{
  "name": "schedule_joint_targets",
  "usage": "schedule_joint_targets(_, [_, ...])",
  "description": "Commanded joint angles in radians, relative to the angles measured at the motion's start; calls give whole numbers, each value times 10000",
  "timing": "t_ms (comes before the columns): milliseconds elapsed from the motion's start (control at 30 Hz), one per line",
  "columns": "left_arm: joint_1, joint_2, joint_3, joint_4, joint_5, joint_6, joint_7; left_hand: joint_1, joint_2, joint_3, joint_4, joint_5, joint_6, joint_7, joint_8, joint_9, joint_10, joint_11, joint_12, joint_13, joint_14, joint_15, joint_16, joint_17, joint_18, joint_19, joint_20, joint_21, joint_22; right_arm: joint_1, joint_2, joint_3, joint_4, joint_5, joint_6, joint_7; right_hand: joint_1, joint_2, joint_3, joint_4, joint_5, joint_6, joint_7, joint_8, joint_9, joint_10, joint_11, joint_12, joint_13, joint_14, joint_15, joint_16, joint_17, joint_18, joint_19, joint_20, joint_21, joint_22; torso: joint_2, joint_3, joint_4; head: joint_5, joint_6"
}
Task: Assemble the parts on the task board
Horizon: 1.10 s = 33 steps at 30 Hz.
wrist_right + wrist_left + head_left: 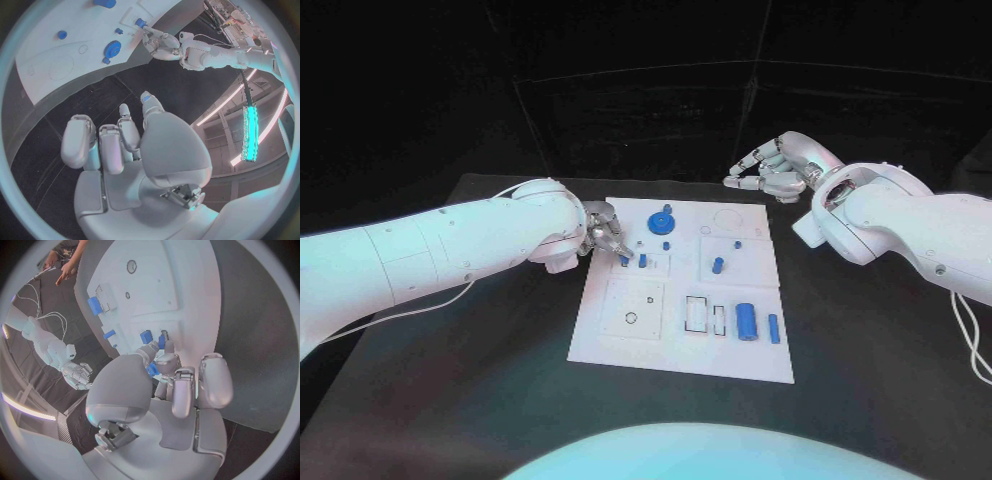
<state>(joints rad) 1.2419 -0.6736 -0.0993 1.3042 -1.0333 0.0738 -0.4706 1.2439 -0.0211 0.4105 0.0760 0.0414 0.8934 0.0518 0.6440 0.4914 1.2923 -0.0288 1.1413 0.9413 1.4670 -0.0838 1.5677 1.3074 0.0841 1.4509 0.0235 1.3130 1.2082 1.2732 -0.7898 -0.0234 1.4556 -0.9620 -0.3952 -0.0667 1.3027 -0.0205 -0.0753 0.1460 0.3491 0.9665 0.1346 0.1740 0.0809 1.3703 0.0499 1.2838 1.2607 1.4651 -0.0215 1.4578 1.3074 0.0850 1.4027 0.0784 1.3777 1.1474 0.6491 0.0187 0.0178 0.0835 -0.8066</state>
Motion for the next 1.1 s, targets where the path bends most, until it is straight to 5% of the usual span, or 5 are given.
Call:
schedule_joint_targets(33, [-21, 15, -19, -8, -143, 312, -223, -18, 97, 926, -850, 64, -14, -60, 32, 18, 74, 13, -18, 9, 1038, -14, 31, 2634, -91, 34, -5, 8, 4, 20, -1, 7, 15, 30, 4, 65, -19, 54, -36, 6, 21, -56, 15, 41, -16, -40, -2, -55, -11, 594, -53, -37, 387, -40, -84, 2, -52, -2, 0, -2, 29, -3, -11])
schedule_joint_targets(967, [-29, 0, -19, 40, -211, 570, -350, -67, 32, 1068, -895, 65, -8, -66, 66, 39, 96, 7, 4, 40, 1038, -18, 31, 2634, -97, 44, -7, 24, 36, 20, -2, 7, 11, 67, 4, 76, -22, 68, -46, 17, 22, -59, 15, 47, -17, -37, -2, -51, -8, 593, -53, -42, 381, -41, -81, 2, -51, 4, 4, -4, -2, 37, -26])
schedule_joint_targets(1100, [-29, 29, -19, 9, -111, 544, -332, -290, -169, 1044, -860, 62, 92, -92, 148, 76, 156, -2, 79, 133, 1038, -20, 31, 2634, -106, 61, -8, 55, 86, 20, -7, 7, 14, 67, -3, 76, -22, 68, -46, 17, 22, -59, 15, 47, -17, -37, -2, -51, -8, 593, -53, -42, 381, -41, -81, 2, -51, 4, -2, 1, 0, 39, -27])
